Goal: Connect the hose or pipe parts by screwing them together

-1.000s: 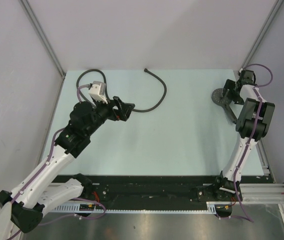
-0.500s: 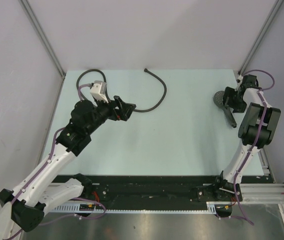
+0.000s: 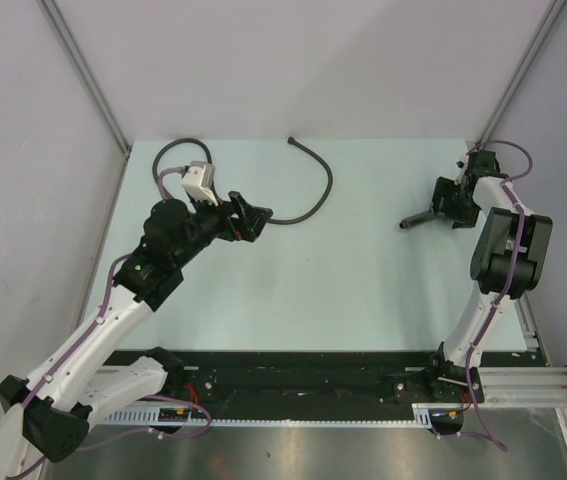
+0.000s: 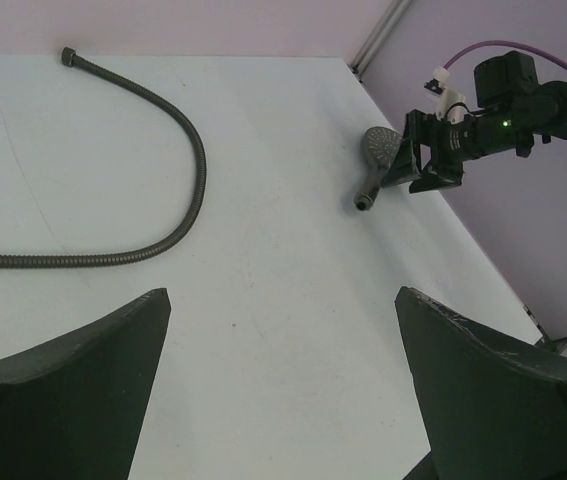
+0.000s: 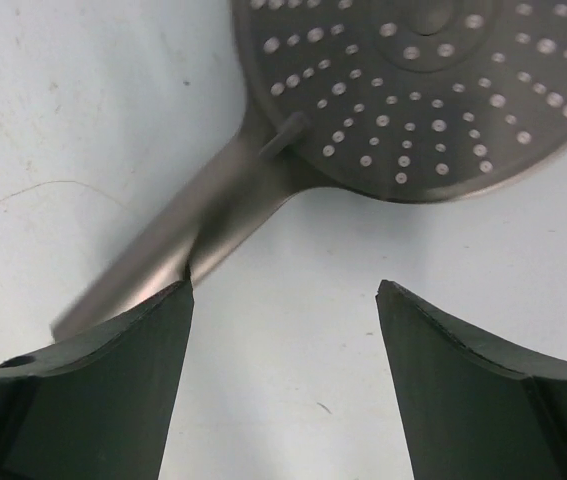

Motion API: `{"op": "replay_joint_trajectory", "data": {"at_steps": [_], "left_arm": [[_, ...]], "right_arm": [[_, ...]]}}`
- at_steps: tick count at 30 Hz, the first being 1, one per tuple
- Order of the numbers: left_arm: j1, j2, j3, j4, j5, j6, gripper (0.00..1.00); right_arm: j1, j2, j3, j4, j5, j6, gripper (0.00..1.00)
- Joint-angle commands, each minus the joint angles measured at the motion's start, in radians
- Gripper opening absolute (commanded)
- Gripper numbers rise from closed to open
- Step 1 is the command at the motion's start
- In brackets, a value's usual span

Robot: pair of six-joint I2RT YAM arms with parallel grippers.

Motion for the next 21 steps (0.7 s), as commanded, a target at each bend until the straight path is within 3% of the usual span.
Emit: {"op": "replay_joint_trajectory", "data": {"at_steps": [1, 9, 21], "left_arm": [[0.007, -0.015, 0.003, 0.034, -0.001, -0.012, 1.00], [0.005, -0.015, 0.001, 0.034, -0.010, -0.010, 1.00], [0.007, -0.009, 0.000, 0.034, -0.014, -0.010, 1.00]], "right_arm": [[0.029, 0.008, 0.001, 0.032, 0.044, 0.057, 0.79], [0.015, 0.023, -0.020, 0.062, 0.091, 0.099, 0.80], [-0.103, 0.012, -0.017, 0.124, 0.101, 0.120, 0.81]]}}
